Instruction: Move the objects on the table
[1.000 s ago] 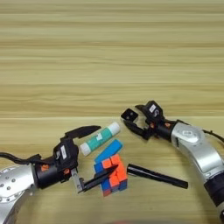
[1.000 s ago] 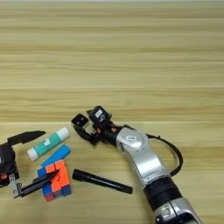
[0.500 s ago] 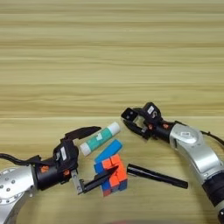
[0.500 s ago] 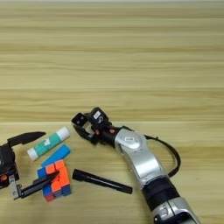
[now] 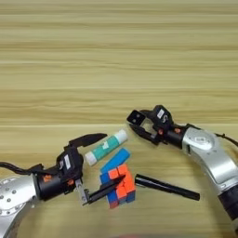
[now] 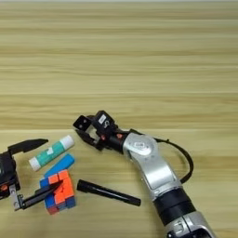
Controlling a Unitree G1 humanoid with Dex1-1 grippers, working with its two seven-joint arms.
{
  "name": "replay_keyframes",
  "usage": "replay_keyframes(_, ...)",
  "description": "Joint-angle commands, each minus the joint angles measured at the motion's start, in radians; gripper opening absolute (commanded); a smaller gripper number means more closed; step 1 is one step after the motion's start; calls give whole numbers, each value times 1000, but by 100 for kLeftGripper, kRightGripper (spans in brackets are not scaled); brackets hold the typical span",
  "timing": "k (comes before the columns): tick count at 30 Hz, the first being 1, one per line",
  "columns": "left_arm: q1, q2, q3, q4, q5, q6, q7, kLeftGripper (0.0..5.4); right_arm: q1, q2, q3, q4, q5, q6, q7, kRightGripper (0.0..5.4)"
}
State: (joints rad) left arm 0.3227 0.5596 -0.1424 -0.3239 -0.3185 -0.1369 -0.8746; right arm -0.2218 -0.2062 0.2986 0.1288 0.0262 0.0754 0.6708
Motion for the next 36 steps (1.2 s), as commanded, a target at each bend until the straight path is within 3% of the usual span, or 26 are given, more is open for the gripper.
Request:
replay_keyframes(1, -15, 3, 7, 9, 5, 2, -3, 540, 36, -46, -1, -84, 25, -6, 48, 248)
replay_keyframes(10, -29, 12, 14, 18, -2, 3, -15, 540, 171, -230, -22, -206, 89, -77, 230, 248)
replay_keyframes(15, -24, 15, 21, 16, -4, 2, -21, 540, 236, -294, -25, -187, 96, -130, 290, 248)
replay_keyframes(26, -3, 15, 33, -1, -6, 5, -23, 540, 267, -308, -30, -131, 99, -160, 300, 248)
replay_keyframes(36, 5, 16, 40, 0, -9, 6, -24, 540, 261, -309, -60, -193, 148, -133, 295, 384)
